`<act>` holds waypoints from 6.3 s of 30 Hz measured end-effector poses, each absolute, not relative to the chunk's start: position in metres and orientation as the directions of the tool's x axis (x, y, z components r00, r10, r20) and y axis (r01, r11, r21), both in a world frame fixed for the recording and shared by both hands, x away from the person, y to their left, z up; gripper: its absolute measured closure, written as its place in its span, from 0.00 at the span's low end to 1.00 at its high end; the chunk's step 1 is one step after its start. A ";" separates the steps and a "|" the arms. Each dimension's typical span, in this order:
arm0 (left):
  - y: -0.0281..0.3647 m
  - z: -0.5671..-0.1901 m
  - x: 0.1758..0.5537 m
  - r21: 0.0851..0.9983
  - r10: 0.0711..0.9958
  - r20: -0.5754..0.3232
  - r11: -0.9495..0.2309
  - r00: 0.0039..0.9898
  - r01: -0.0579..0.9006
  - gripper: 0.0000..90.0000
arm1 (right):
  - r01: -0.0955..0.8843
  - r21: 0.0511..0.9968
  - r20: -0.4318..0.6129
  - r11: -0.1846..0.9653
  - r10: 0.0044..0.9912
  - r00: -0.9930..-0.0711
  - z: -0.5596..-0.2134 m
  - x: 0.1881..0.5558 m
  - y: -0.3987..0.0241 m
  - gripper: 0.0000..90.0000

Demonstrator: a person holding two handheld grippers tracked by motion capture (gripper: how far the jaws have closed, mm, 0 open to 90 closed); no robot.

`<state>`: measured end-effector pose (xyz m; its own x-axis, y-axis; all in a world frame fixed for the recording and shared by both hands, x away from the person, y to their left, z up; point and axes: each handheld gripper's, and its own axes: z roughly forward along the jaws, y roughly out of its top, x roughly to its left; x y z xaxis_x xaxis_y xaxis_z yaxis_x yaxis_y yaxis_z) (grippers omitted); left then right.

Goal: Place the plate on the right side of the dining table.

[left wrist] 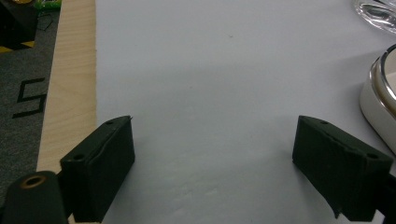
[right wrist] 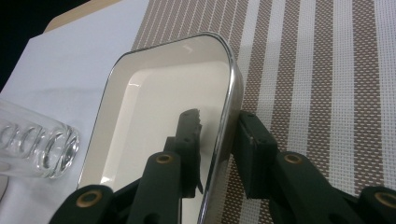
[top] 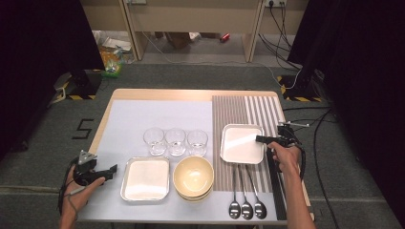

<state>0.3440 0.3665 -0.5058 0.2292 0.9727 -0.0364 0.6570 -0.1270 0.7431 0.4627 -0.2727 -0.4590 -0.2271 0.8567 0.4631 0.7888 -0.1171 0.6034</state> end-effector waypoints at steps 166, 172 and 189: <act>0.365 -0.506 0.342 0.749 0.973 -0.019 -0.138 0.230 0.647 0.16 | 0.641 0.748 0.119 0.170 0.917 -0.382 -0.397 0.381 -0.230 0.32; 0.364 -0.506 0.342 0.751 0.974 -0.014 -0.140 0.228 0.645 0.16 | 0.636 0.751 0.128 0.180 0.905 -0.407 -0.394 0.377 -0.217 0.29; 0.363 -0.506 0.342 0.753 0.974 -0.006 -0.144 0.225 0.643 0.16 | 0.628 0.748 0.116 0.216 0.888 -0.444 -0.386 0.377 -0.184 0.29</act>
